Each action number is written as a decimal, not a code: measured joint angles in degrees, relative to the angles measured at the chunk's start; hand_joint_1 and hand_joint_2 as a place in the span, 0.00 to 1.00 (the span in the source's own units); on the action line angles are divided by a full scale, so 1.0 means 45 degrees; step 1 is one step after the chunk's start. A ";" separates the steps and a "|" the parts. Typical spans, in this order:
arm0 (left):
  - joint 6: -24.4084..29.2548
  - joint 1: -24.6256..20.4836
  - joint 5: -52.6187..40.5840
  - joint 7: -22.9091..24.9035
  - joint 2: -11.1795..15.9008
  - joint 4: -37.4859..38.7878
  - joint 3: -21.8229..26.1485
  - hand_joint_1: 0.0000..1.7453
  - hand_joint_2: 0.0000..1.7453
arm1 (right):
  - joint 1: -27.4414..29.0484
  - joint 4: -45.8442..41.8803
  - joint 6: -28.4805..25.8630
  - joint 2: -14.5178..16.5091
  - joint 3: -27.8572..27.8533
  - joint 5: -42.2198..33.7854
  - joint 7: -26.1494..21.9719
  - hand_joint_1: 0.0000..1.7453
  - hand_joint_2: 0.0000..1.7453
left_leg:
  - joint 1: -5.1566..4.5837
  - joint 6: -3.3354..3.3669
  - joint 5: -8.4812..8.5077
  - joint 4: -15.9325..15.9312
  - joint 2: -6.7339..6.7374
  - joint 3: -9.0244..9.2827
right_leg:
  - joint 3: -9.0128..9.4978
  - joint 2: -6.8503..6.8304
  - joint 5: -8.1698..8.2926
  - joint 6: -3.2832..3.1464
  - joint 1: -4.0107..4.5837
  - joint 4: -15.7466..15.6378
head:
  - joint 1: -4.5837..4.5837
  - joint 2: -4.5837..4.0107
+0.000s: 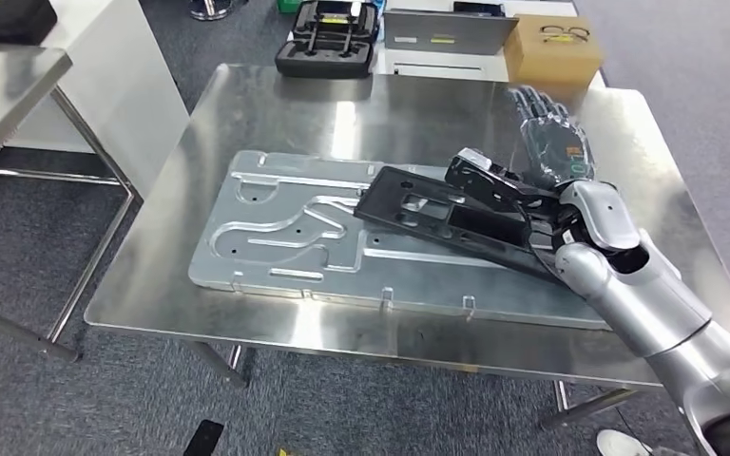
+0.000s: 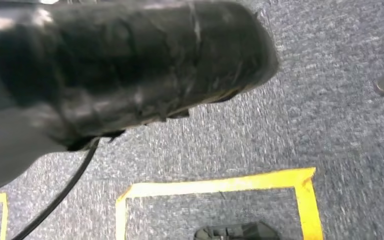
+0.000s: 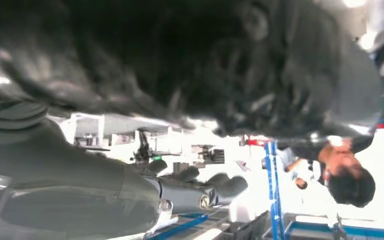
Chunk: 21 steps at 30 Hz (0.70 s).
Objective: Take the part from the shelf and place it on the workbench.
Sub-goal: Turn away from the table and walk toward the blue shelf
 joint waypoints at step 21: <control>0.0041 0.0069 0.0363 -0.0060 -0.0072 0.0000 0.0102 0.00 0.00 | -0.0305 -0.0754 -0.0935 -0.0514 -0.0788 -0.1973 0.0690 0.00 0.00 | 0.0160 0.0116 0.0267 -0.0328 0.0045 0.0074 | -0.0887 -0.0057 -0.1243 0.0247 -0.0167 0.2057 | 0.0017 0.0000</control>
